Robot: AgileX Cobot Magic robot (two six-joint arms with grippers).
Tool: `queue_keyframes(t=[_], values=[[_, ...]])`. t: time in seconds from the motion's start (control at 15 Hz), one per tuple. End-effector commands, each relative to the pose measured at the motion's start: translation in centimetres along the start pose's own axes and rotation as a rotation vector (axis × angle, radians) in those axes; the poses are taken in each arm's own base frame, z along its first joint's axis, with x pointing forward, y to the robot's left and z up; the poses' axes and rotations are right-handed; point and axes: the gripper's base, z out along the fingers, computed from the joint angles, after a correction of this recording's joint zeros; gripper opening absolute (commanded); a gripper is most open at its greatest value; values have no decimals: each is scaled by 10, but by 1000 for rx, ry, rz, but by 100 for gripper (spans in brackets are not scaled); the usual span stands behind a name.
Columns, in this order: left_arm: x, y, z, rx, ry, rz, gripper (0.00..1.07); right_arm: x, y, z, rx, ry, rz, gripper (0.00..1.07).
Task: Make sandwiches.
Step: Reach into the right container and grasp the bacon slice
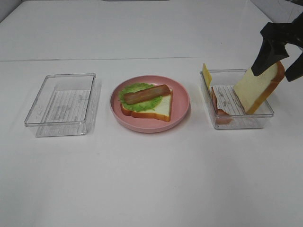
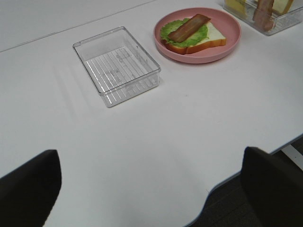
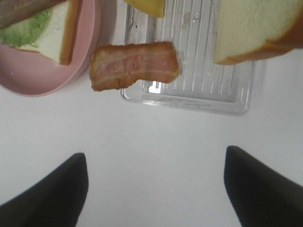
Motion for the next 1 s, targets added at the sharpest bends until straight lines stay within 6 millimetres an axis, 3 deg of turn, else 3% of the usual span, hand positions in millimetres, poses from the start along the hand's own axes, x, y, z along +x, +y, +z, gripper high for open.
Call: queue_keyframes(t=[0.07, 0.33, 0.53, 0.6, 0.73, 0.93, 1.0], values=[[0, 0, -1, 0, -16, -6, 97, -20, -2, 21, -6, 68, -24, 74], [0, 0, -1, -1, -16, -9, 97, -43, 36, 60, 35, 125, -113, 74], [0, 0, -1, -1, -16, -9, 97, -55, 49, 80, 30, 149, -117, 74], [0, 0, -1, -1, -16, -9, 97, -61, 48, 96, 12, 191, -82, 73], [0, 0, -1, -1, -16, -9, 97, -63, 45, 102, 20, 201, -80, 71], [0, 0, -1, -1, -16, -9, 97, -63, 40, 120, 23, 227, -68, 62], [0, 0, -1, -1, -16, -9, 97, -63, 38, 124, 25, 238, -65, 54]])
